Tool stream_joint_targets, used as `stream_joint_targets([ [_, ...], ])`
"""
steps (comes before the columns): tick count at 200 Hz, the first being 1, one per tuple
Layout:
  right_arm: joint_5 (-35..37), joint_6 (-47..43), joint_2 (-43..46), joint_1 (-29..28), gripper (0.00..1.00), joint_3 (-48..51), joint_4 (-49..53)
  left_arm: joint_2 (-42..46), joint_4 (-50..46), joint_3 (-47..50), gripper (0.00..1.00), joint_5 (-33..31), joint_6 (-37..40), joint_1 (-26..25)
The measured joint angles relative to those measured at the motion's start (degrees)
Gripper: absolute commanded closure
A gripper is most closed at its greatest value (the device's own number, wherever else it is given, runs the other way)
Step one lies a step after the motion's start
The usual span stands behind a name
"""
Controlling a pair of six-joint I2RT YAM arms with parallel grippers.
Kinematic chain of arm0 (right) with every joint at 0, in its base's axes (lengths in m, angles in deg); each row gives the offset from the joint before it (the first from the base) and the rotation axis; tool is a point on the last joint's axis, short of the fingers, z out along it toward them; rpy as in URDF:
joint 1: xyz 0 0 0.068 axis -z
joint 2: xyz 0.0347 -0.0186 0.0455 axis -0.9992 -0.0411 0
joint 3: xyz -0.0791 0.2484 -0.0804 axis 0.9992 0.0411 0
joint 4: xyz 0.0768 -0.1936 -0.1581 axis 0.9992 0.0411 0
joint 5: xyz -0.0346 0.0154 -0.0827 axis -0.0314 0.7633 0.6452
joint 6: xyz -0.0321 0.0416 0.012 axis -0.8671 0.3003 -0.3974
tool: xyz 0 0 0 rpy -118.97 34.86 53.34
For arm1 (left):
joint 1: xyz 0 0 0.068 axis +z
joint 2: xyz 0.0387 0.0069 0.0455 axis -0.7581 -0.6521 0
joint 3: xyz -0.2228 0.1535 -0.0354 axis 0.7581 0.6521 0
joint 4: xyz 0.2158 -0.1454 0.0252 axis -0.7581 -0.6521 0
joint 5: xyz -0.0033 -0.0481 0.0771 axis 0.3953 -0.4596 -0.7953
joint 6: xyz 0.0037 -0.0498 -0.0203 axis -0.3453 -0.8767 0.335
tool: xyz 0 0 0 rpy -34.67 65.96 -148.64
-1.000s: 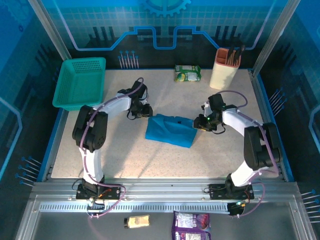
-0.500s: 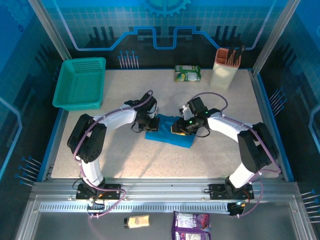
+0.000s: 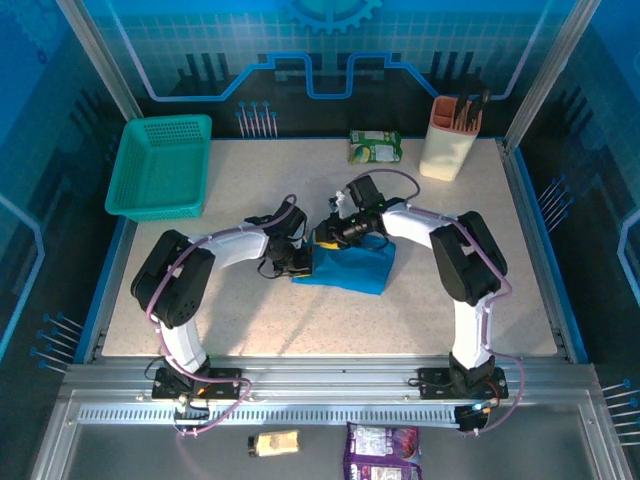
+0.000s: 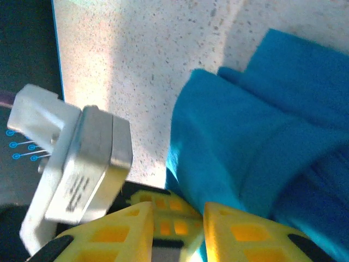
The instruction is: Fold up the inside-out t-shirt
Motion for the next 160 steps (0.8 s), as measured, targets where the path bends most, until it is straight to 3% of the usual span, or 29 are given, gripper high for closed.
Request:
stream_joint_targets([
  [48, 5.7, -3.1, -7.2, 0.3, 0.70, -6.9, 6.1, 2.8, 6.4, 5.6, 1.00, 1.6, -3.1, -0.3],
  [85, 6.6, -5.2, -7.8, 1.0, 0.68, -7.9, 9.6, 3.4, 11.7, 8.1, 0.99, 3.0, -6.1, -2.3],
  [124, 13.2, -8.3, -1.3, 1.0, 0.63, -7.9, 17.2, 4.2, 15.2, 10.3, 0.91, 6.1, -10.1, -4.1],
  [160, 24.4, -10.1, 10.4, -1.7, 0.48, -6.8, 24.8, 8.0, 14.4, 10.8, 0.72, 6.4, -11.8, -4.2],
])
